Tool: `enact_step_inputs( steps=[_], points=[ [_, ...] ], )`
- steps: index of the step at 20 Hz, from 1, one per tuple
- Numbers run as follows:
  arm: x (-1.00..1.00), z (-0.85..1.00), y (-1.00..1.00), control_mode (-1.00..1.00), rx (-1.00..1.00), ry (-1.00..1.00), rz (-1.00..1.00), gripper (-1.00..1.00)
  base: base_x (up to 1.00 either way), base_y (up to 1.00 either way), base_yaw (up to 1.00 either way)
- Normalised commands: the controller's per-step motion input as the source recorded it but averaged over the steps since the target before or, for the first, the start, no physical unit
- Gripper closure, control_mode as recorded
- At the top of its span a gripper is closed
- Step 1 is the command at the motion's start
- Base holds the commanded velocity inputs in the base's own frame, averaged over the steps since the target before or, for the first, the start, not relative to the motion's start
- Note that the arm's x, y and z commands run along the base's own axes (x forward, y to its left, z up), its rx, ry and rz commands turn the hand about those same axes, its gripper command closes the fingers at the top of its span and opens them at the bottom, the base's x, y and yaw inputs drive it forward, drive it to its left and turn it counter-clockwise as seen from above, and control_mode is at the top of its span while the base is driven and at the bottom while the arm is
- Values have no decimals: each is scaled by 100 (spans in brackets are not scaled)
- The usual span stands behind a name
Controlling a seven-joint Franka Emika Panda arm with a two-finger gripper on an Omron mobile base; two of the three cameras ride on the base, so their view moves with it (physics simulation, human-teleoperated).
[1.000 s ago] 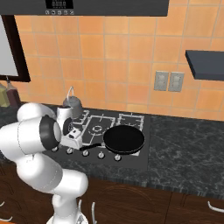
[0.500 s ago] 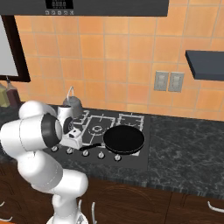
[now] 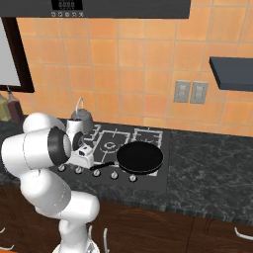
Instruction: Pick the kettle from the counter and place it on a stove burner. Then turn the burner on.
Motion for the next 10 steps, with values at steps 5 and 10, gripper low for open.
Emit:
enact_step_inputs(
  steps=[5, 10],
  points=[
    [0, 0, 0, -100, 0, 0, 0, 100, 0, 0, 0],
    [0, -5, 0, -100, 0, 0, 3, 100, 0, 0, 0]
  ],
)
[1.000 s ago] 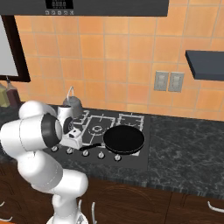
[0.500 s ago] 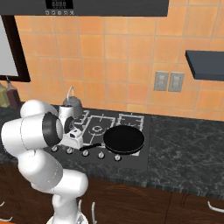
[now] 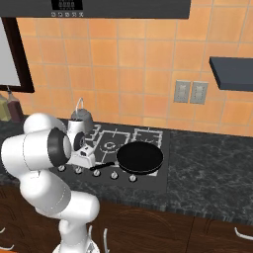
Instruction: Pick the kettle from the counter and place it on a stove burner. Then turn the burner on.
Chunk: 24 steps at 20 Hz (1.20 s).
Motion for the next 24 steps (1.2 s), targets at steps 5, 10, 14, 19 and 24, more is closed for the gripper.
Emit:
enact_step_inputs(
  steps=[5, 10, 14, 19, 24],
  points=[
    [0, -3, 0, -100, 0, 0, 13, 100, 0, 0, 0],
    [0, 0, 0, -100, 0, 0, 17, 100, 0, 0, 0],
    [-5, -1, 0, -100, 0, -1, 21, 100, 0, 0, 0],
    [-4, -4, 0, -100, 0, -1, 23, 100, 0, 0, 0],
    [-8, -1, 0, -100, 0, -6, 24, 100, 0, 0, 0]
  ],
)
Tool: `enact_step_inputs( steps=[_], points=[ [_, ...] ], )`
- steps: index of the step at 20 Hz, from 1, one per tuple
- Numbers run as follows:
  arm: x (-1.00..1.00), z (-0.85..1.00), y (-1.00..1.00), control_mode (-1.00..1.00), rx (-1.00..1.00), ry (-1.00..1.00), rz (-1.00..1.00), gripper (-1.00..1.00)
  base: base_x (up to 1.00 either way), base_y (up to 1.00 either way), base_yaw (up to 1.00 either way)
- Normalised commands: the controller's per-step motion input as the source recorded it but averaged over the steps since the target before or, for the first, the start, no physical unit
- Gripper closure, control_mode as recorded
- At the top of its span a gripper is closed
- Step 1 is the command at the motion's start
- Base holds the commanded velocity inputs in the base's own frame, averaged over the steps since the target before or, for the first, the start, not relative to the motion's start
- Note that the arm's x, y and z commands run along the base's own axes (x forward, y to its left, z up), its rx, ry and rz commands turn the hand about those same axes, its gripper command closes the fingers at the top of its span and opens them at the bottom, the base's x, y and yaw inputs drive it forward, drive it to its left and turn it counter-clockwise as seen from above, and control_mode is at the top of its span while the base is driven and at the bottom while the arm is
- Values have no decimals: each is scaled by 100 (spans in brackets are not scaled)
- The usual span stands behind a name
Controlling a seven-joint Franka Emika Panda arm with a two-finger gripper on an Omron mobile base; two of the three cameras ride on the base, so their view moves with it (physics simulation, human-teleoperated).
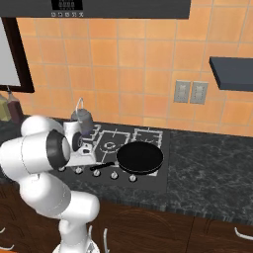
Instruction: Pick the kettle from the counter and place it on a stove burner. Then turn the burner on.
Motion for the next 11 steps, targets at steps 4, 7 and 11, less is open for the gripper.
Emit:
enact_step_inputs(
  steps=[4, 7, 11],
  points=[
    [-5, 0, 0, -100, 1, -6, 25, 100, 0, 0, 0],
    [-9, 0, 0, -100, 1, -2, 25, 100, 0, 0, 0],
    [-12, 0, -1, -100, 2, 0, 24, 100, 0, 0, 0]
  ],
)
